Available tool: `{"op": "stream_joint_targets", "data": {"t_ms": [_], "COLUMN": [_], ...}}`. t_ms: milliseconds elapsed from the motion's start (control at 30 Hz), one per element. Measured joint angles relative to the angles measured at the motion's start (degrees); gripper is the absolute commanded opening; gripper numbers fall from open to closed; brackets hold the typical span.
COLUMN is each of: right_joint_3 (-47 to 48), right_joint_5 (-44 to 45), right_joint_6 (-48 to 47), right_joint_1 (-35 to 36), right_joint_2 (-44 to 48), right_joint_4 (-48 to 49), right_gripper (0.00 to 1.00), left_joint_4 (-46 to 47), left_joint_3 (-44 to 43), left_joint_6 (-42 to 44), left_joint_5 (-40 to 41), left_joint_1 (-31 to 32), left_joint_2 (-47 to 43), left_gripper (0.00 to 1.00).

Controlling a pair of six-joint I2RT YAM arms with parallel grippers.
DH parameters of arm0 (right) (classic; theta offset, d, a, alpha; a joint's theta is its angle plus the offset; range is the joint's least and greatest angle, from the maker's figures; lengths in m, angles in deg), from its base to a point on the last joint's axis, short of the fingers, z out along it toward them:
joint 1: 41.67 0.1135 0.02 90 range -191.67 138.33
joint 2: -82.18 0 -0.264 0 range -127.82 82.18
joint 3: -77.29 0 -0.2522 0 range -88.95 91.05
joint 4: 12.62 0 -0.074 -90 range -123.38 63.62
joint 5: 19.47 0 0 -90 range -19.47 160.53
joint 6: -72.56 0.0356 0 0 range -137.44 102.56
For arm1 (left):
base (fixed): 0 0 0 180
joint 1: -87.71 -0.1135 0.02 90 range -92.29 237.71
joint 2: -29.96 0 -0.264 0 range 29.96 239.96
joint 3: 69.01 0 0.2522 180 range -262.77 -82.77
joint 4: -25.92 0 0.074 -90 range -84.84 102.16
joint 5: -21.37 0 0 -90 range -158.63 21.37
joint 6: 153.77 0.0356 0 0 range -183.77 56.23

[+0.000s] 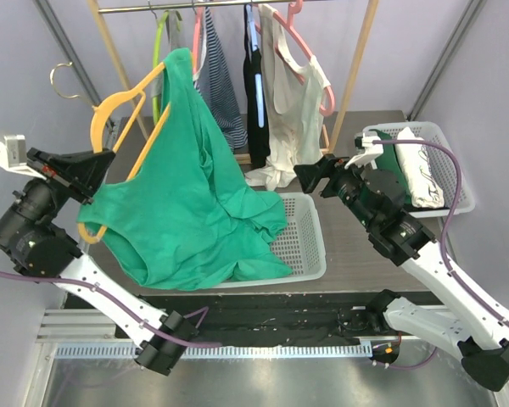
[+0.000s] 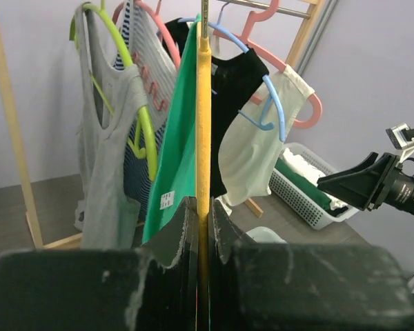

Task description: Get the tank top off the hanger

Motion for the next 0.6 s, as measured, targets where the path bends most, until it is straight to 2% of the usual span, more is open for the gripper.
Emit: {"op": "stream_joint_targets", "data": {"t_ms": [200, 300, 333, 433, 533, 600], "right_joint_3": [1.8, 2.7, 3.0, 3.3, 3.3, 3.3], "right_joint_5": [-1.7, -2.2, -2.3, -2.3, -2.3, -2.3], "right_joint_6": [-0.1, -0.3, -0.4, -0.5, -0.7, -0.8], "right_joint_1": [0.0, 0.0, 0.0, 0.0, 0.0, 0.0], "right_joint_2": [0.0, 0.2, 0.3, 0.6, 1.0, 1.3], "right_joint_4": [-1.3, -2.4, -3.0, -3.4, -3.9, -4.1], "right_gripper": [0.84, 0.84, 0.84, 0.84, 0.84, 0.84], "left_joint_4": [-6.5, -21.2, -28.3, -41.9, -50.3, -55.3], "left_joint_3": [1.4, -0.1, -3.7, -14.7, -23.2, -27.2], "left_joint_6": [4.9, 14.7, 18.8, 25.3, 28.8, 30.6], "left_joint_5": [5.4, 12.3, 15.1, 21.4, 27.4, 30.7], "left_joint_1": [0.0, 0.3, 0.7, 1.3, 3.3, 7.2], "left_joint_2": [-5.7, -7.1, -5.7, 0.3, 5.5, 7.9], "left_gripper": [0.01, 0.01, 0.01, 0.01, 0.01, 0.01]}}
